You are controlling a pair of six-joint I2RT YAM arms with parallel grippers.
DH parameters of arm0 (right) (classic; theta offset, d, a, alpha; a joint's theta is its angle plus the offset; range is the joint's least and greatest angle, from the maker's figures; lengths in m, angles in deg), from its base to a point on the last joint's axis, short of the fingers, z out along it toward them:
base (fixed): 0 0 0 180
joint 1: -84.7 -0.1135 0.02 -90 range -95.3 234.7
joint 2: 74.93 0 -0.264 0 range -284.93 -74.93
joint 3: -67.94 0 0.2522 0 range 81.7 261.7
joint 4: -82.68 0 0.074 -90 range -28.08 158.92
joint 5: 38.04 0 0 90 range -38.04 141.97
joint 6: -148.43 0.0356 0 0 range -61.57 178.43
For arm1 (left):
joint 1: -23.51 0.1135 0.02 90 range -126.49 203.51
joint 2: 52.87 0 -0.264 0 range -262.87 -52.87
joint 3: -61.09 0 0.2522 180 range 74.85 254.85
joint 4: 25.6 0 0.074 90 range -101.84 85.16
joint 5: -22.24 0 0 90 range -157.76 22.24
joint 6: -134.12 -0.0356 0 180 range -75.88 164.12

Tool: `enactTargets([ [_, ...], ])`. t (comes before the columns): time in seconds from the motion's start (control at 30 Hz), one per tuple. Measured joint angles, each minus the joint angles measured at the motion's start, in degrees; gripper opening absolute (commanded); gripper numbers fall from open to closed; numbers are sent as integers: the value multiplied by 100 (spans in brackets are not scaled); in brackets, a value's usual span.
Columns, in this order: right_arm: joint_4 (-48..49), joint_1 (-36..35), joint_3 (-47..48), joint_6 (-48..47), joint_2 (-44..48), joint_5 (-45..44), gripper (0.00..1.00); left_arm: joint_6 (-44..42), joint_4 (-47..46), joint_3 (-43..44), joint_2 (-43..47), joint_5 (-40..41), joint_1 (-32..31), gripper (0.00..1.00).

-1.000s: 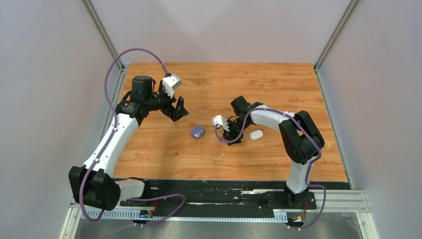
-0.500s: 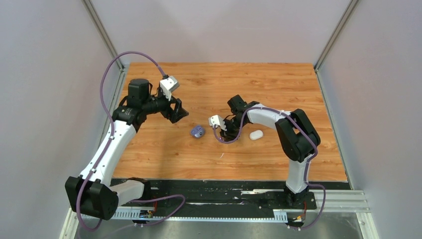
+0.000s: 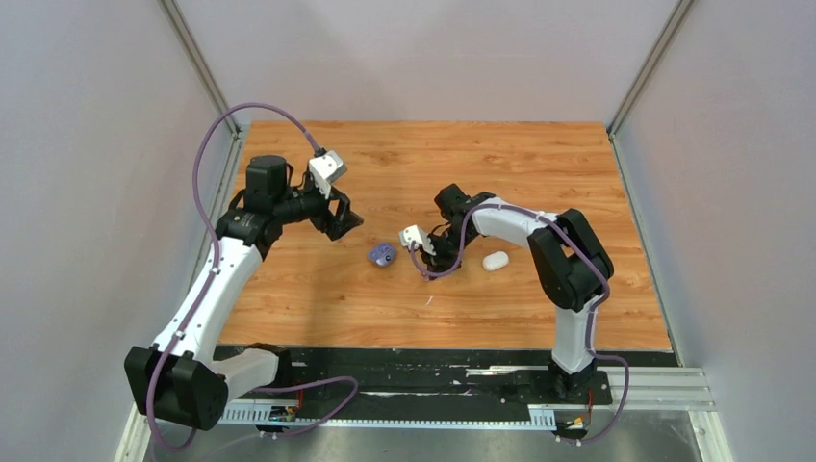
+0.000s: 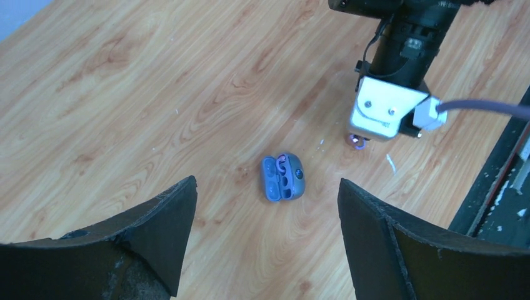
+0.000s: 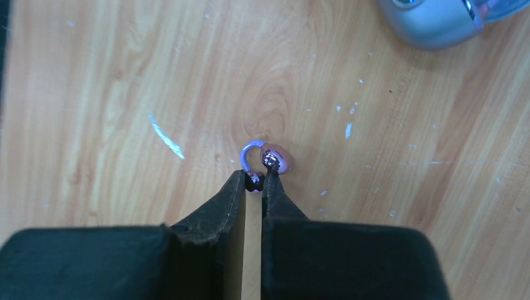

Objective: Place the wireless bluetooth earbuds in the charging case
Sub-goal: Pick up the earbud from the center of the board.

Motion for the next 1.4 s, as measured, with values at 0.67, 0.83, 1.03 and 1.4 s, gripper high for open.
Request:
enactTargets([
  [0.67,-4175,1937,3620,1016,-216,4492,1,-6865,256,564,448,-2092,-1027,60],
  [0.83,-3790,1711,3193,1974,155,4664,0,-7678,339,785,-111,-2334,-1318,62],
  [1.03,-3283,1615,3097,2787,313,4750,1,-8146,437,981,-540,-2402,-1580,51],
  [1.4,-2809,1561,2964,3436,417,4784,0,-8389,551,1187,-960,-2214,-1928,42],
])
